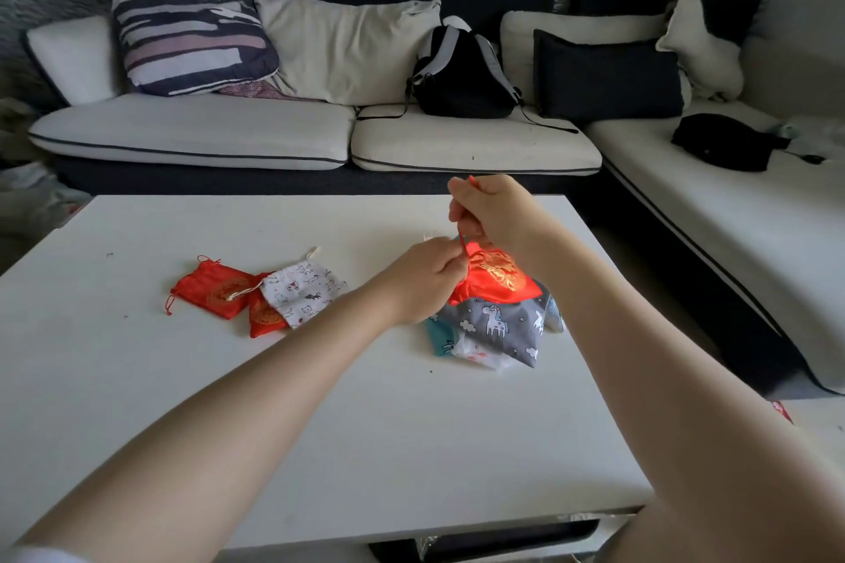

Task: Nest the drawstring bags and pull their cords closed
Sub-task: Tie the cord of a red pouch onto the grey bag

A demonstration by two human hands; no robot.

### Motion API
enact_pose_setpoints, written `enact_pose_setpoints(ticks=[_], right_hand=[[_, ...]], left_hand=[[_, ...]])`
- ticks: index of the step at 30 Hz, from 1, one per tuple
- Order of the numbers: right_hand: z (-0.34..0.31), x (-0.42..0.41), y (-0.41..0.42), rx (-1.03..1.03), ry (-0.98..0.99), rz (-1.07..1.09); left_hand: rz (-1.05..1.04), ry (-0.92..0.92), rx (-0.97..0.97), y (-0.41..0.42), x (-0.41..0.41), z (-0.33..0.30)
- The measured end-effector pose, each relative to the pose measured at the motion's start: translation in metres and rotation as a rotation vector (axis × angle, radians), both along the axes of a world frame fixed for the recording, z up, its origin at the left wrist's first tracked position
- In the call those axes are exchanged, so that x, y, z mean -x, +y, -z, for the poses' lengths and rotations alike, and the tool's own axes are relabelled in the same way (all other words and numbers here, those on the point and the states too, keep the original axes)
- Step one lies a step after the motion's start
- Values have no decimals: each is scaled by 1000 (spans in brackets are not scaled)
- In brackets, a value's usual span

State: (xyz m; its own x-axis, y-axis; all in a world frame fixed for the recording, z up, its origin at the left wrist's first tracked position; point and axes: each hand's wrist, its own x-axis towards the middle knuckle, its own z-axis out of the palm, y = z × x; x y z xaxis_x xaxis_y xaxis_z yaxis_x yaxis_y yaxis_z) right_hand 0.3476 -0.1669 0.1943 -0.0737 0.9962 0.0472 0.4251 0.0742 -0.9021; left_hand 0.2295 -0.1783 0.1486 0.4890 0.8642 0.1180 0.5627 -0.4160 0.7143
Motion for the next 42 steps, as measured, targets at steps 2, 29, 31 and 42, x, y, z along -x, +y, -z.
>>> enact_pose_setpoints(ticks=[2,29,31,42], right_hand=[[3,-1,0,69,117,31],[26,-13,-14,-166,-286,-88],[26,-14,-12,-170,-259,-100],[32,-15,-10,-186,-285,-82]], left_hand=[[5,-58,6,-2,1,3],[-214,-606,486,6,8,10],[-214,-646,489,8,6,10],[-238,-617,505,6,6,7]])
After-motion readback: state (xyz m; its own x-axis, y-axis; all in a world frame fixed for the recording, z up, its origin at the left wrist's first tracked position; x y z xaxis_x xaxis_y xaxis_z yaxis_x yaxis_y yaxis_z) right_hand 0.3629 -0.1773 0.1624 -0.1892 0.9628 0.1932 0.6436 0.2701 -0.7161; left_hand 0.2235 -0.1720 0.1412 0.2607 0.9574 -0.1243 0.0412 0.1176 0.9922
